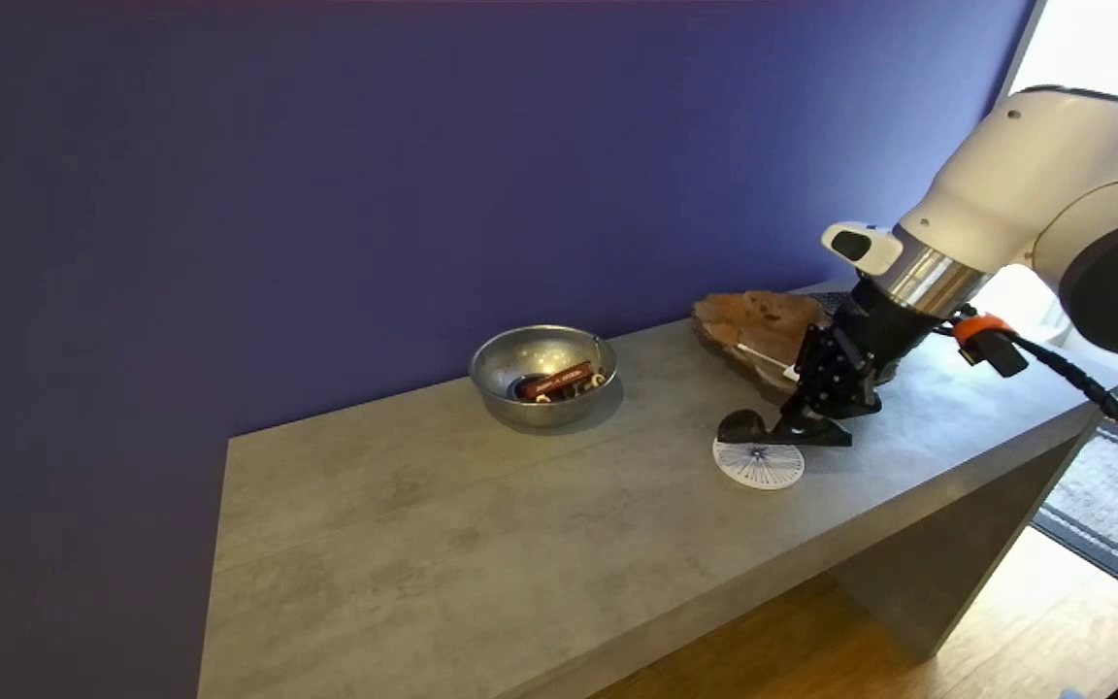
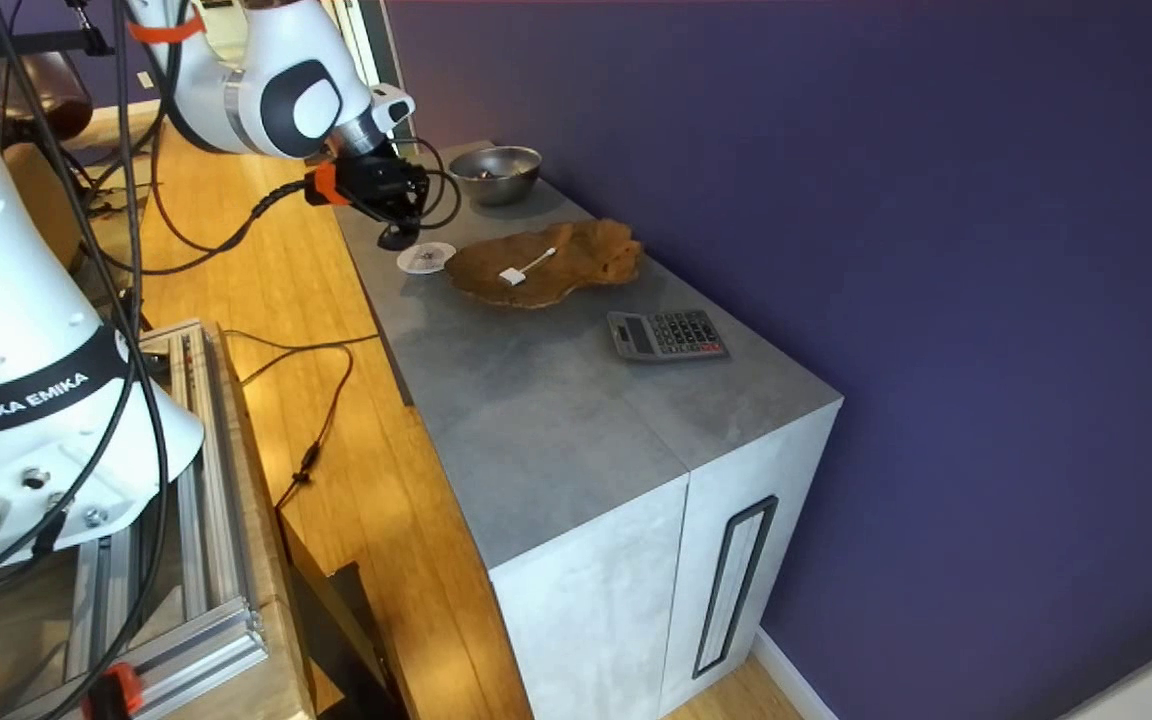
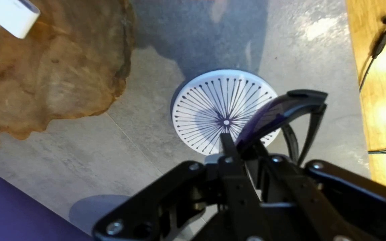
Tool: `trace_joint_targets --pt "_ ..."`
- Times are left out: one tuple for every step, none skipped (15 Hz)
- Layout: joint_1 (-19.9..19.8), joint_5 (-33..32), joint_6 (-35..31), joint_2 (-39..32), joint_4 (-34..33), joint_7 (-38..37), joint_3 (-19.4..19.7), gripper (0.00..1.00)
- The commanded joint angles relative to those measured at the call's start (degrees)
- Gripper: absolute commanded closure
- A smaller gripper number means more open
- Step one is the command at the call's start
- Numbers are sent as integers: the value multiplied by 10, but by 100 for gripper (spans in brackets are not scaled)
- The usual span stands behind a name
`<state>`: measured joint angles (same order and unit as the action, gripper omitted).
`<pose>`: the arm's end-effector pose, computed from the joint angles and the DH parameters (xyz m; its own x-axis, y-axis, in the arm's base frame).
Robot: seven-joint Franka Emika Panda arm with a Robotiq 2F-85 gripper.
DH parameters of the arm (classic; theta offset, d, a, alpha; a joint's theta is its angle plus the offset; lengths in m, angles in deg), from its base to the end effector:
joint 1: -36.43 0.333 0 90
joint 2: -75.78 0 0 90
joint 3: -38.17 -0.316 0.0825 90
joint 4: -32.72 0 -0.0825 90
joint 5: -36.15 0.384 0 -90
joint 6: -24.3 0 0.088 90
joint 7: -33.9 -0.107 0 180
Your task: Put the sunglasses on the coaster
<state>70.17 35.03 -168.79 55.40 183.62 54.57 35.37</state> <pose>0.3583 0.2700 0.1670 0.4775 0.8046 0.3531 0.8303 -0.5446 0.1182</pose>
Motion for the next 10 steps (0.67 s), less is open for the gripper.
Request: trace_joint_targets --pt "35 13 -45 -65 -48 8 30 97" --pt "41 -3 -50 -74 -55 -5 41 97" --pt "45 -1 -56 -82 -60 -6 47 97" --pt "48 1 -61 -87 -62 -7 52 97" --pt "52 3 -68 -88 -60 -6 58 97" --pt "64 9 -75 -82 -51 -1 70 97" --pt "75 15 -81 -79 -46 3 81 97" --pt "77 14 -84 -75 -41 3 83 97" --pt "76 7 -82 -68 -34 5 81 96" --pt "76 1 -79 -61 -26 8 81 97"
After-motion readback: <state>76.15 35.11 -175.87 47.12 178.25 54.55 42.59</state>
